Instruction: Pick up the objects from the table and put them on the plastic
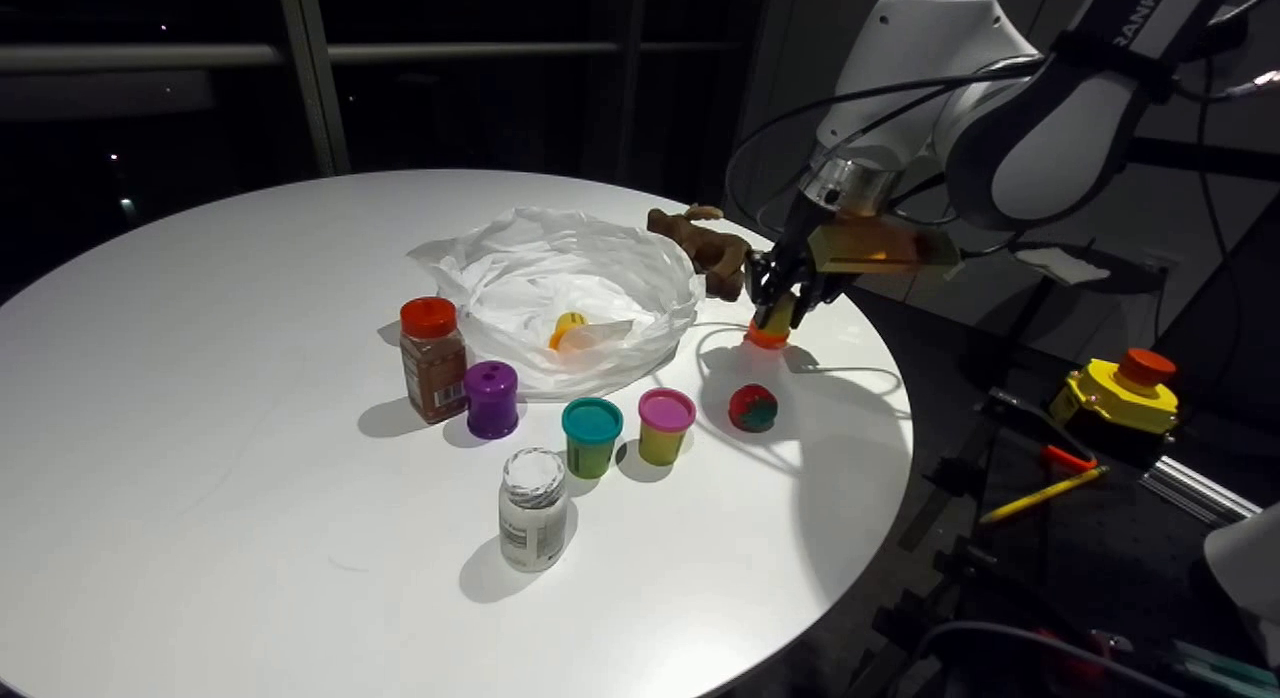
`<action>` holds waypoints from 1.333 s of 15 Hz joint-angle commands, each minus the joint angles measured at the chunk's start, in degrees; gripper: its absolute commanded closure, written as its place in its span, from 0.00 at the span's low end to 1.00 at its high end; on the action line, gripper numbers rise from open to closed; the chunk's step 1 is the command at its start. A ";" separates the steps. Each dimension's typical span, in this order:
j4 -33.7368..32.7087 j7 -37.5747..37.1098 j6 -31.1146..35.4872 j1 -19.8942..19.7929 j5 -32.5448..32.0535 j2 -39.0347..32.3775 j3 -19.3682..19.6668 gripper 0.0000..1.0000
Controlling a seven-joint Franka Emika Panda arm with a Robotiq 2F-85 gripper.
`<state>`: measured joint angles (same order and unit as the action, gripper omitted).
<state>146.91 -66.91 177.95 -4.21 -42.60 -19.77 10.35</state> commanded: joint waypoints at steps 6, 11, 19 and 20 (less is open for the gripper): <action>1.28 -5.84 -15.56 8.22 -8.23 18.47 4.44 0.88; -6.69 -10.32 -14.77 13.13 -4.94 16.54 -1.44 0.88; -27.43 -15.56 -10.55 14.33 -3.19 -9.31 -3.52 0.88; -29.57 -15.15 -10.33 14.00 -2.34 -12.44 -3.92 0.88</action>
<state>125.78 -82.61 165.49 10.82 -47.25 -22.05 7.37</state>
